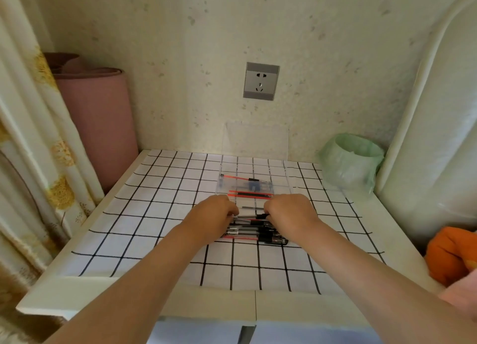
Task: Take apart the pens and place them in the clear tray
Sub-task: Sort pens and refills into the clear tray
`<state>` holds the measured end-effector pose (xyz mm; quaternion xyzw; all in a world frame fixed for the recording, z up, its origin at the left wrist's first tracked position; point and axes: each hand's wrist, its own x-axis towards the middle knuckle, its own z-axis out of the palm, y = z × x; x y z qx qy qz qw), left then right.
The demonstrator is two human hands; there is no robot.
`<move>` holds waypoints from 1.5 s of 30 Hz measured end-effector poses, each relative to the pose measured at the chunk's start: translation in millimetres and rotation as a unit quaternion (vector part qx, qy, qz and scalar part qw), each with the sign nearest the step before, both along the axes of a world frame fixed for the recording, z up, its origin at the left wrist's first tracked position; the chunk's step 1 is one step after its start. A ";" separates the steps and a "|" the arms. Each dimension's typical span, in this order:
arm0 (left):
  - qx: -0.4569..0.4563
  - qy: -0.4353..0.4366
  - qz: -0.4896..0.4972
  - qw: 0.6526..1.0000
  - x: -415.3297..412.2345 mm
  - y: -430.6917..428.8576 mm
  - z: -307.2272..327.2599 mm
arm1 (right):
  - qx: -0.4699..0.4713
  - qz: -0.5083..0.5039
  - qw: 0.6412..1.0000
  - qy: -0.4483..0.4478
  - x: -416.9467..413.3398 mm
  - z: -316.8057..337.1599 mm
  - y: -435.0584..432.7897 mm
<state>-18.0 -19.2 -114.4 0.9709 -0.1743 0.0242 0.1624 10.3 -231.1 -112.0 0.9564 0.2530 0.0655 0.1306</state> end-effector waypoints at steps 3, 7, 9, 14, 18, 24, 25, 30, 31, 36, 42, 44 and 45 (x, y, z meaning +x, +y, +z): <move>-0.004 0.004 0.003 1.000 0.6 0.4 0.4 | -0.013 -0.008 1.000 0.005 1.4 -1.5 1.0; -0.016 -0.006 0.009 1.000 -2.7 -0.2 3.2 | 0.006 0.019 1.000 -0.009 -0.4 4.5 -1.5; -0.030 -0.024 0.012 0.999 -5.0 -0.5 6.2 | 0.043 0.035 0.998 -0.014 -3.5 12.8 -2.8; -0.038 -0.069 0.019 0.997 -5.3 -0.9 17.5 | 0.176 0.073 0.981 -0.026 -12.0 30.5 -3.0; -0.073 -0.085 0.015 0.994 -5.0 2.2 26.8 | 0.219 0.089 0.972 -0.007 -15.3 39.1 -4.1; -0.079 -0.123 -0.008 0.989 -6.7 3.2 34.6 | 0.235 0.055 0.965 0.103 -17.7 46.4 1.4; -0.078 -0.124 -0.009 0.989 -7.3 2.6 35.1 | 0.228 0.050 0.966 0.112 -17.9 46.6 1.8; -0.075 -0.105 -0.030 0.991 -13.2 -7.2 36.5 | 0.213 0.041 0.963 0.163 -22.4 46.4 3.6; -0.070 -0.097 -0.031 0.992 -14.1 -10.7 36.1 | 0.217 0.040 0.959 0.175 -23.4 45.4 4.5; -0.086 -0.057 -0.030 0.994 -10.5 -16.3 33.7 | 0.213 0.054 0.959 0.178 -23.6 43.7 5.8; -0.124 -0.039 -0.044 0.990 -8.7 -16.9 35.3 | 0.216 0.059 0.964 0.140 -24.4 48.3 0.6; -0.132 -0.036 -0.041 0.990 -8.4 -15.6 36.5 | 0.226 0.055 0.963 0.137 -23.8 51.1 -0.6; -0.132 -0.036 -0.040 0.990 -8.4 -15.1 37.1 | 0.232 0.056 0.961 0.142 -23.9 52.3 -1.0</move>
